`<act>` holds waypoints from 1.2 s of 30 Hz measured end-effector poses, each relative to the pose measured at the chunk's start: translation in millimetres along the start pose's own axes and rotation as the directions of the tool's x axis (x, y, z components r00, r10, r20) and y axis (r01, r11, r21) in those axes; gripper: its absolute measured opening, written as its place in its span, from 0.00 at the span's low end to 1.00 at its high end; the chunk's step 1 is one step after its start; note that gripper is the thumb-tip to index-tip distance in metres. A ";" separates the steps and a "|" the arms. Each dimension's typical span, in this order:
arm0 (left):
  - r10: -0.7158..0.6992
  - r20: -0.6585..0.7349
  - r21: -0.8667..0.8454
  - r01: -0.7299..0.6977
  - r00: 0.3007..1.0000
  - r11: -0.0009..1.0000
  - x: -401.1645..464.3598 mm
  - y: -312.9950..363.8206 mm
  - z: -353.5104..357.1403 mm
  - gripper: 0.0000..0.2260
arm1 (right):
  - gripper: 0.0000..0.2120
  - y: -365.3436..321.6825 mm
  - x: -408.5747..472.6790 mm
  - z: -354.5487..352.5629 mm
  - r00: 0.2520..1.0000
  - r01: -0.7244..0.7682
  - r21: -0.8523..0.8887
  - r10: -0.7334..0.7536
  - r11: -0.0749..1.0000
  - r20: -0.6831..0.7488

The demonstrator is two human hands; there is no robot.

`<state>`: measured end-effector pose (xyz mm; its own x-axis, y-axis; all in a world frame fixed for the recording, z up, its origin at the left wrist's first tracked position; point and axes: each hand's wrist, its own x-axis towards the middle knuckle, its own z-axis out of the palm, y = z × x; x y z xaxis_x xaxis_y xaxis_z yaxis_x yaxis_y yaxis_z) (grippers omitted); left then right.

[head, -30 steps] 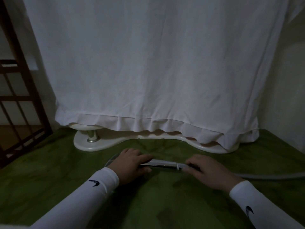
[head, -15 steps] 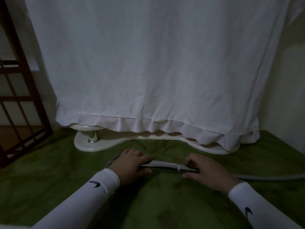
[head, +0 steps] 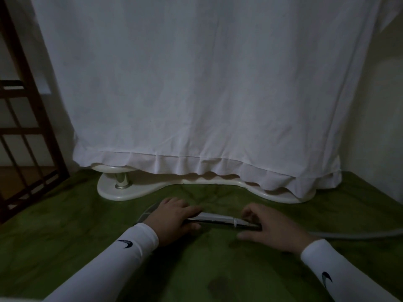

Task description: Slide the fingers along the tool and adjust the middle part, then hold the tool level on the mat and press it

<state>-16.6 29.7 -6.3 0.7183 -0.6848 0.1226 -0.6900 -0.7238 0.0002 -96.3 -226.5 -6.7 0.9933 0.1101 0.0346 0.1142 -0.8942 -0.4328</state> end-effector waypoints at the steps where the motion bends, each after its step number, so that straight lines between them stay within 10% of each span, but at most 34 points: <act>1: -0.002 0.000 -0.004 0.002 1.000 1.000 -0.4 0.0 -0.5 0.21 | 0.19 -0.3 0.3 0.4 1.000 0.001 -0.007 -0.001 1.000 -0.011; 36: 0.017 -0.027 0.005 -0.016 1.000 1.000 -0.5 -4.8 6.1 0.21 | 0.19 -2.5 0.9 2.3 1.000 0.013 -0.027 -0.013 1.000 -0.005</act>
<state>-13.0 33.0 -12.5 0.7042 -0.6942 0.1490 -0.7013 -0.7129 -0.0068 -95.7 -223.1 -7.7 0.9918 0.1197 0.0445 0.1274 -0.9043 -0.4074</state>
